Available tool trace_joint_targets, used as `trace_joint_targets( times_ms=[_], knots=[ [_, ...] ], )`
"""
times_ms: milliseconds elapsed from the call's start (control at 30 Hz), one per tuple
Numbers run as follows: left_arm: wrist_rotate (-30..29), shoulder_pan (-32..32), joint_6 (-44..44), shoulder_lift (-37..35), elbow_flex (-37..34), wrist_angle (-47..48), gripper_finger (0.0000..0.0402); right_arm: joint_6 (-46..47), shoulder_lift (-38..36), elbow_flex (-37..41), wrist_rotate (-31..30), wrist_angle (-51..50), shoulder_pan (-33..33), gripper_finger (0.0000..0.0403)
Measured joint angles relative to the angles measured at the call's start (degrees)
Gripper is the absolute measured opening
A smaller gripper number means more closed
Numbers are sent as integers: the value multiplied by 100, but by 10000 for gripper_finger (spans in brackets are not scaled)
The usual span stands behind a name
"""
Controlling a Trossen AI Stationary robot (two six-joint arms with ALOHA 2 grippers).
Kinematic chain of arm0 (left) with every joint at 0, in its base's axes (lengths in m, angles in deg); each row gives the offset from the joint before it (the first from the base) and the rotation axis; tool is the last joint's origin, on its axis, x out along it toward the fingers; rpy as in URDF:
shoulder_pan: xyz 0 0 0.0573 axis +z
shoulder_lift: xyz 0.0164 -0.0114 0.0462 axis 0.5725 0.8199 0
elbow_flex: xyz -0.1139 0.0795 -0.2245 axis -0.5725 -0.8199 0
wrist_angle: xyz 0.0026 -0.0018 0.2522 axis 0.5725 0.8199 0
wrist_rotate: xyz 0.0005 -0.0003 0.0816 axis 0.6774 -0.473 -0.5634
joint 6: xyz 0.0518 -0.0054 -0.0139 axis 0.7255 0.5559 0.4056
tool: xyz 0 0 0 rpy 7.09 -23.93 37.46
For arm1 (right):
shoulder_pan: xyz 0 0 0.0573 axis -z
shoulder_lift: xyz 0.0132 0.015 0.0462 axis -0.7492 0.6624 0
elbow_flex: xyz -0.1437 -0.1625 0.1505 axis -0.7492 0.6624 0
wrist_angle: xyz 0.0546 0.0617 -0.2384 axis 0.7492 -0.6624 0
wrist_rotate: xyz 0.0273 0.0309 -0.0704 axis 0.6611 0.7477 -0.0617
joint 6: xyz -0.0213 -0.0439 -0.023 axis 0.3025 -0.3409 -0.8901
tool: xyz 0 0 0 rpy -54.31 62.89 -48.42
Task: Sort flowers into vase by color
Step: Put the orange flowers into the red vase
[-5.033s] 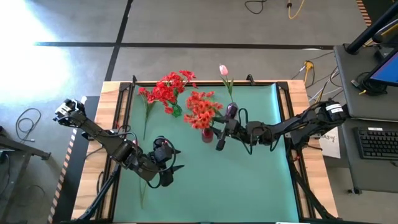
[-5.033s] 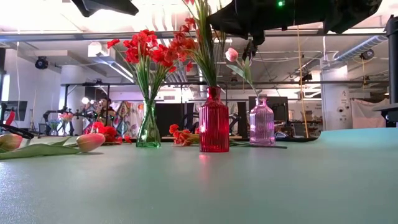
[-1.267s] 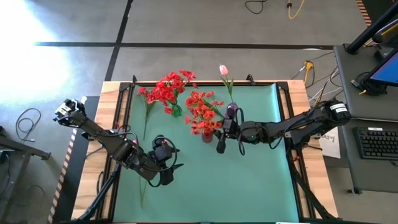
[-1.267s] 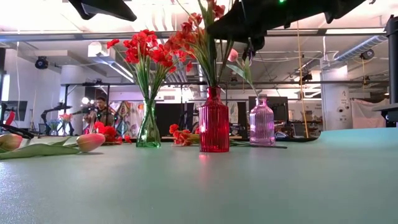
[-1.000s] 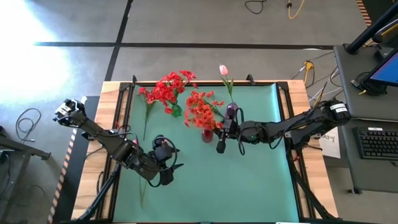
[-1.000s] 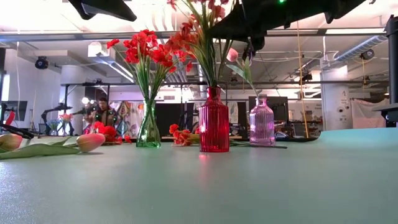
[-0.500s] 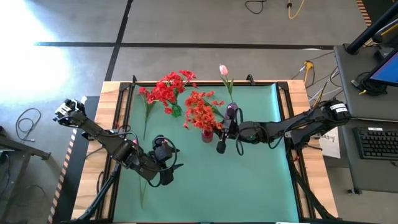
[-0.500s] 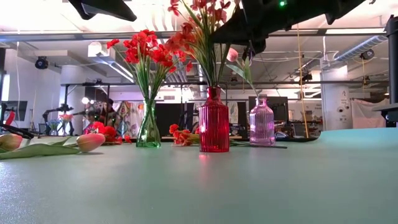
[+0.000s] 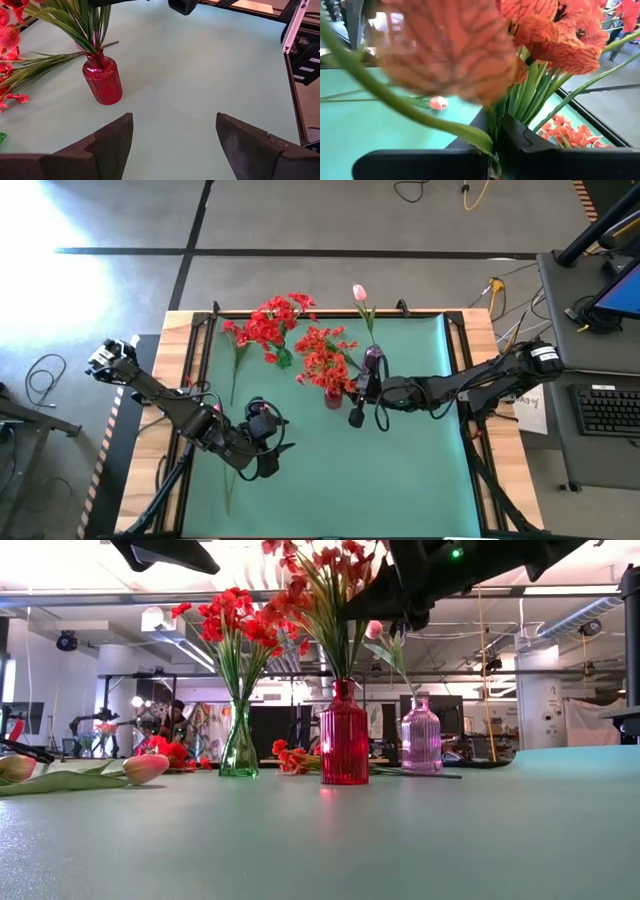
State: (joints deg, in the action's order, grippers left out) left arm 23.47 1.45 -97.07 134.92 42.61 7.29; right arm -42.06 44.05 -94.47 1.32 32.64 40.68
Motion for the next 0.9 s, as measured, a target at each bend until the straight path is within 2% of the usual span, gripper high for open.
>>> trace_joint_targets(
  times_ms=[767,900],
  knots=[
    [0,0,0,0,0,-1,272,-96,5,0,3,-224,0,13],
    [0,0,0,0,0,0,272,-94,5,7,3,-287,0,26]
  ],
)
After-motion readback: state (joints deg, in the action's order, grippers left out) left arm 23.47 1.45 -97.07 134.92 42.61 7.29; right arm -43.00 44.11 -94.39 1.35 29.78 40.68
